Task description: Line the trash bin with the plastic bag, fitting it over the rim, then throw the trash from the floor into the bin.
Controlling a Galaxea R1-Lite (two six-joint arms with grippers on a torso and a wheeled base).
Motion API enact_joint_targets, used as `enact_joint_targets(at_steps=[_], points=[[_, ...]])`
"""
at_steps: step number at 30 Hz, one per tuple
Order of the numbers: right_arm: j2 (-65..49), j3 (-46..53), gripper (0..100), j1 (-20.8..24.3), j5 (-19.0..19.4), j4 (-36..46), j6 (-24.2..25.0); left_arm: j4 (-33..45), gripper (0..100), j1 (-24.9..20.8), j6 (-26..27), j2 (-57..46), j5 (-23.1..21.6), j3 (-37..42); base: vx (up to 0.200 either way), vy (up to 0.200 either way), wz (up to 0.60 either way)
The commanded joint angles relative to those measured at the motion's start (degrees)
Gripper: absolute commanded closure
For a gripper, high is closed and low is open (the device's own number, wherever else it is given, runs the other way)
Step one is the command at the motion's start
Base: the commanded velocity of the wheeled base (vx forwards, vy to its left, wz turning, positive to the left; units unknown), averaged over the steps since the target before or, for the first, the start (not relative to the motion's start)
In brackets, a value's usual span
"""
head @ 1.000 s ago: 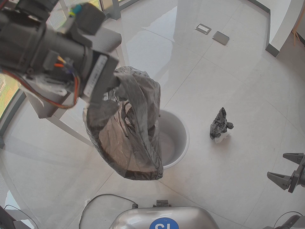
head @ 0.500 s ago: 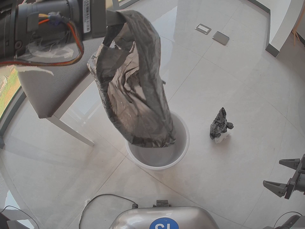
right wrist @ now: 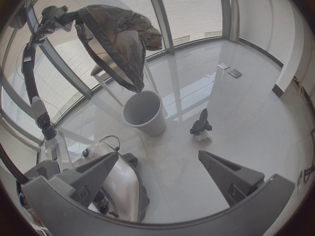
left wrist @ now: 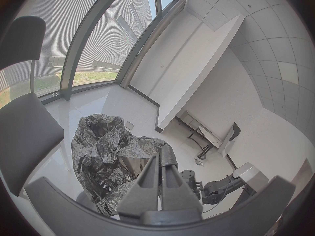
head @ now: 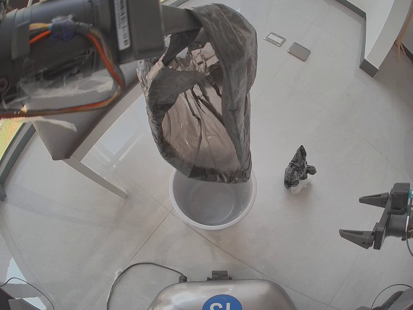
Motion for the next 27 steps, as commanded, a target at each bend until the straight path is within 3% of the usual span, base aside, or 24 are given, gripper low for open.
enact_joint_targets(at_steps=[1, 18, 27], points=[[8.6, -6.3, 0, 1.1, 1.2, -0.5, -1.3, -0.4, 100, -1.3, -0.1, 1.5, 0.0, -1.9, 0.0, 0.0, 0.0], [19.7, -17.5, 0, 13.7, 1.7, -1.4, -1.1, -1.2, 100, -1.2, -1.5, 8.6, -0.2, -10.4, 0.0, 0.0, 0.0], [27.4, -25.6, 0, 16.4, 1.2, -2.7, -1.1, -1.1, 100, -2.5, -2.3, 12.3, 0.0, -16.4, 0.0, 0.0, 0.0]])
